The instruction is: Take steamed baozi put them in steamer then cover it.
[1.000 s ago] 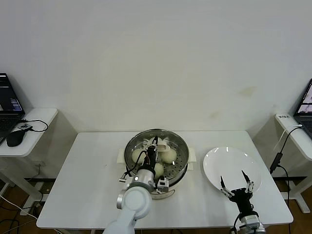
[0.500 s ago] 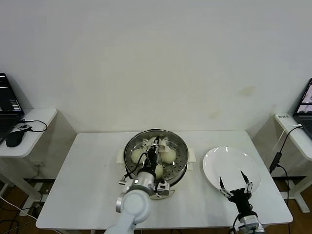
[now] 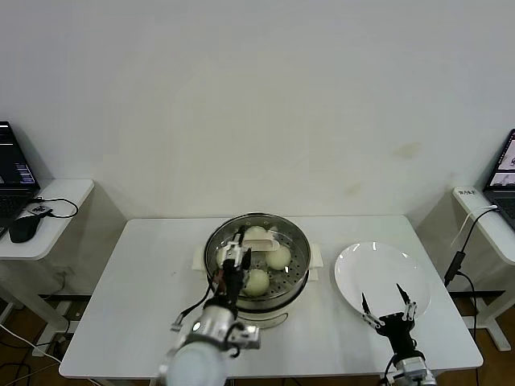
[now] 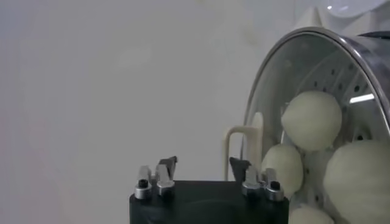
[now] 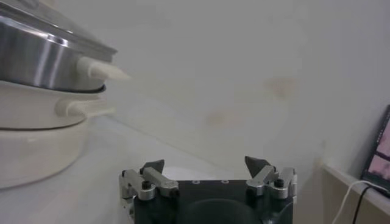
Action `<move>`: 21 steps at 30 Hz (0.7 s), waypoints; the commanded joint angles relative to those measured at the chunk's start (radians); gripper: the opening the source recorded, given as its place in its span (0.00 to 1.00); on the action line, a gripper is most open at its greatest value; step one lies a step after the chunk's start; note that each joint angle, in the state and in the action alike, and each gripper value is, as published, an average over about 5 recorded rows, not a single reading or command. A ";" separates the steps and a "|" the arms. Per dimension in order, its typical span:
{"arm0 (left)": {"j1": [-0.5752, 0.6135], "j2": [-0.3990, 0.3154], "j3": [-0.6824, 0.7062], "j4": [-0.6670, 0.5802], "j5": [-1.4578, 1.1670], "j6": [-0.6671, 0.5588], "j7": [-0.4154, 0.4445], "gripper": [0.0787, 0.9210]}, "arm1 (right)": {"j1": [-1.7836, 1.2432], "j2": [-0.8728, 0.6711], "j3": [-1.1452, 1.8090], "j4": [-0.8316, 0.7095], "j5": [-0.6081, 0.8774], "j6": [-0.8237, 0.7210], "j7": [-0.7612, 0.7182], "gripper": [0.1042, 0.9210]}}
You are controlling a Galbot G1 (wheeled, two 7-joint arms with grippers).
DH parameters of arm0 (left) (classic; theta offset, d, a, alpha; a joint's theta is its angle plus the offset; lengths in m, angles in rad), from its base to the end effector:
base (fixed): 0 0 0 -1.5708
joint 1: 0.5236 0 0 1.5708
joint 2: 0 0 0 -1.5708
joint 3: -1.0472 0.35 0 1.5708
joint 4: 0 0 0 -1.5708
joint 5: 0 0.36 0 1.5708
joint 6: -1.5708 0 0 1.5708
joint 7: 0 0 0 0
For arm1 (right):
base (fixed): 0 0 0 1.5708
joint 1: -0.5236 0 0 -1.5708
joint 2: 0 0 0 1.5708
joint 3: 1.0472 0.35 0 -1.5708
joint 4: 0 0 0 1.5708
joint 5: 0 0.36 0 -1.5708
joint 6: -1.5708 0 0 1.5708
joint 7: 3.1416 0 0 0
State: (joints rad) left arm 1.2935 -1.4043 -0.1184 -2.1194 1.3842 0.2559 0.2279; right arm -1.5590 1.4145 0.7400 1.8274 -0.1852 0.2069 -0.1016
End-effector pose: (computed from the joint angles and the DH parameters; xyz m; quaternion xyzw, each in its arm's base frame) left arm 0.2299 -0.0925 -0.2435 0.0918 0.7654 0.6332 0.0698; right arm 0.1771 -0.1141 -0.3792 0.0114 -0.9778 0.2065 0.0335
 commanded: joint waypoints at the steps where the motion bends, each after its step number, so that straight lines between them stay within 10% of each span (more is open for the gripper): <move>1: 0.418 0.138 -0.360 -0.228 -0.816 -0.176 -0.231 0.82 | -0.008 -0.003 0.001 0.005 0.008 0.004 -0.005 0.88; 10: 0.572 0.099 -0.584 -0.091 -1.650 -0.353 -0.403 0.88 | -0.036 -0.032 -0.013 0.019 0.057 0.007 -0.028 0.88; 21: 0.604 0.060 -0.544 -0.024 -1.707 -0.404 -0.397 0.88 | -0.101 -0.059 -0.012 0.059 0.154 -0.023 -0.098 0.88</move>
State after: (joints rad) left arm 1.7828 -1.3275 -0.5752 -2.1901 0.1303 -0.0520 -0.0953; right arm -1.6185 1.3698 0.7304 1.8659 -0.1003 0.1966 -0.1564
